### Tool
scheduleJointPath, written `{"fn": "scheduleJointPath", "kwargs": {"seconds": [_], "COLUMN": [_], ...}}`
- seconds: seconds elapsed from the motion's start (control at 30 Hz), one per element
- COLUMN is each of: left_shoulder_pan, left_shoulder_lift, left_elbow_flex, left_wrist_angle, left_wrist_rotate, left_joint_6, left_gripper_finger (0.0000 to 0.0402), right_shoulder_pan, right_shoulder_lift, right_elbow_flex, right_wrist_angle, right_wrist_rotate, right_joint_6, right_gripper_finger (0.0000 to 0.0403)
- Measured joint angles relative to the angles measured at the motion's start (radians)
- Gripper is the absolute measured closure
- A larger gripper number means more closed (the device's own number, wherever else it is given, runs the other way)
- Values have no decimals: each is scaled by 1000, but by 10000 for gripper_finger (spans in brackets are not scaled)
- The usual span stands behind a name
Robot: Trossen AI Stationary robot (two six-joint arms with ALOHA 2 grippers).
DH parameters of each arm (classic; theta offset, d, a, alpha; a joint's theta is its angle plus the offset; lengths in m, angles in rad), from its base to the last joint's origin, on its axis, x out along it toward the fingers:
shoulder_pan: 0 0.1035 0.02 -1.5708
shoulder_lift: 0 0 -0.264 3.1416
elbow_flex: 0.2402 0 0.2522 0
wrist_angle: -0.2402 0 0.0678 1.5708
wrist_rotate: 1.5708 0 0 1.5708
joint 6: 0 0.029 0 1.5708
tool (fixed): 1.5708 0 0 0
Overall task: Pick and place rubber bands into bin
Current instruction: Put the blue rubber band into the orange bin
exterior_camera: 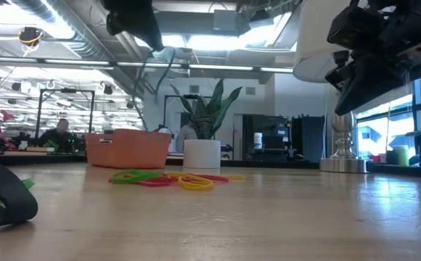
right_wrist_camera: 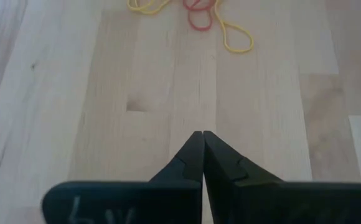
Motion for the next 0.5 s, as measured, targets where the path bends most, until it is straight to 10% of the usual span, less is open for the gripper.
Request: {"fn": "scheduleJointPath", "kwargs": {"seconds": [0.5], "left_shoulder_pan": [133], "left_shoulder_lift": [-95], "left_elbow_flex": [5], "left_wrist_angle": [-9], "left_wrist_rotate": [-104], "left_joint_6": [61], "left_gripper_finger": [400], "right_shoulder_pan": [-1], "right_shoulder_lift": [0], "right_elbow_flex": [0], "right_wrist_angle": [42], "right_wrist_rotate": [48], "right_joint_6": [57], "right_gripper_finger": [395]}}
